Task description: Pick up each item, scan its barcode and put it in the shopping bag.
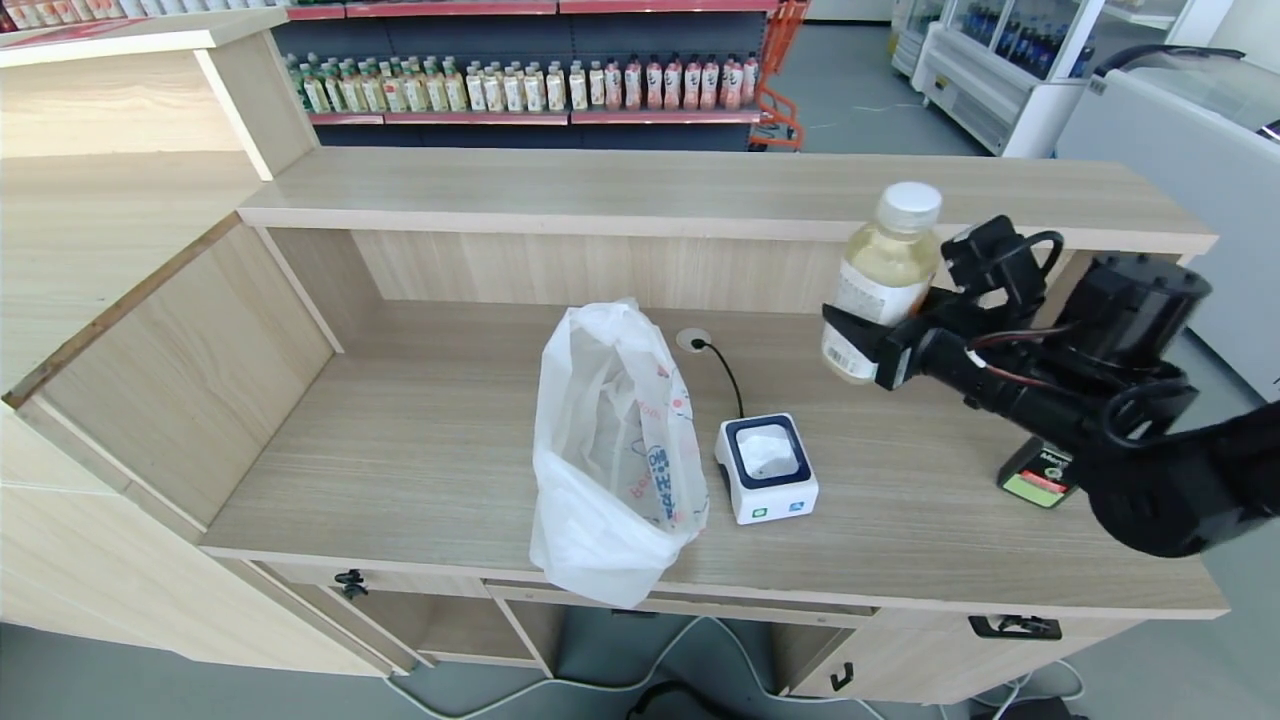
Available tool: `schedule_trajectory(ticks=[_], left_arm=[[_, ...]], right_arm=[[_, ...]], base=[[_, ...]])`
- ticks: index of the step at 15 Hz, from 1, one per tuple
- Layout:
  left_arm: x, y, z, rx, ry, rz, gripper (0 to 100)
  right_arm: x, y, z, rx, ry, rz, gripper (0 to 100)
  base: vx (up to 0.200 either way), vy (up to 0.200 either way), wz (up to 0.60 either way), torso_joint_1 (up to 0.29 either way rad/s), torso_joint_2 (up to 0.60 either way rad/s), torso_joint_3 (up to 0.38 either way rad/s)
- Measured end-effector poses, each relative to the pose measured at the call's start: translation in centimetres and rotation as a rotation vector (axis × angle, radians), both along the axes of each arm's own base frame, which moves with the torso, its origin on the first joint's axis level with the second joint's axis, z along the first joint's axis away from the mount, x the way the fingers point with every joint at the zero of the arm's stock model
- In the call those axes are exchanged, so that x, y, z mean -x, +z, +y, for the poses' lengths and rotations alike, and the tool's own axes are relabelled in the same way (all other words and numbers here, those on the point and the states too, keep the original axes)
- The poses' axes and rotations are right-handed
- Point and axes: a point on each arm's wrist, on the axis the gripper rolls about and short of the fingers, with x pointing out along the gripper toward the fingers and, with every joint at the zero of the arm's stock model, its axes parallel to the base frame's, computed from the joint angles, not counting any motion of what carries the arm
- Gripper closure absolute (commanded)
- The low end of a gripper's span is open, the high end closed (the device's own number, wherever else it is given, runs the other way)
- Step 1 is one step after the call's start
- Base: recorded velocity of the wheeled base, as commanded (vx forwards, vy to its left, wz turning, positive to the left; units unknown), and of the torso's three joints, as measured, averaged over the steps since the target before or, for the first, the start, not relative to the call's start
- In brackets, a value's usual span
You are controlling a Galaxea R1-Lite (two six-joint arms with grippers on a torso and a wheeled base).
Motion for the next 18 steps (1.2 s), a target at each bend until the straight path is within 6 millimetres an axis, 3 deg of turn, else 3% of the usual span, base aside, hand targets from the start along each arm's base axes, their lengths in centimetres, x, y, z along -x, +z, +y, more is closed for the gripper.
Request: schedule_trajectory(ticks=[3,7,10,14,18], left_arm=[[0.0,0.0,0.0,0.0,0.0,0.0,100],[0.0,0.0,0.0,0.0,0.0,0.0,100],[0.0,0.0,0.0,-0.001,0.0,0.0,100],[0.0,0.0,0.0,-0.017,-0.001,-0.002,100],[0.0,0.0,0.0,-0.007,-0.001,-0.001,100]], right_arm=[[5.8,-0.4,-1.8,-0.179,-0.168,0.236,100],[11.1,-0.6,-3.5,-0.201,-0.214,0.253,100],[12.8,-0.5,-4.0,-0.211,-0.238,0.235,100],[13.7,-0.1,-4.4,-0.224,-0.242,0.21,100],[14.1,-0.1,-4.6,-0.223,-0.237,0.205,100]], base=[[0.0,0.0,0.0,0.0,0.0,0.0],[0.0,0.0,0.0,0.0,0.0,0.0],[0.0,0.0,0.0,0.0,0.0,0.0],[0.0,0.0,0.0,0.0,0.0,0.0],[0.0,0.2,0.0,0.0,0.0,0.006]])
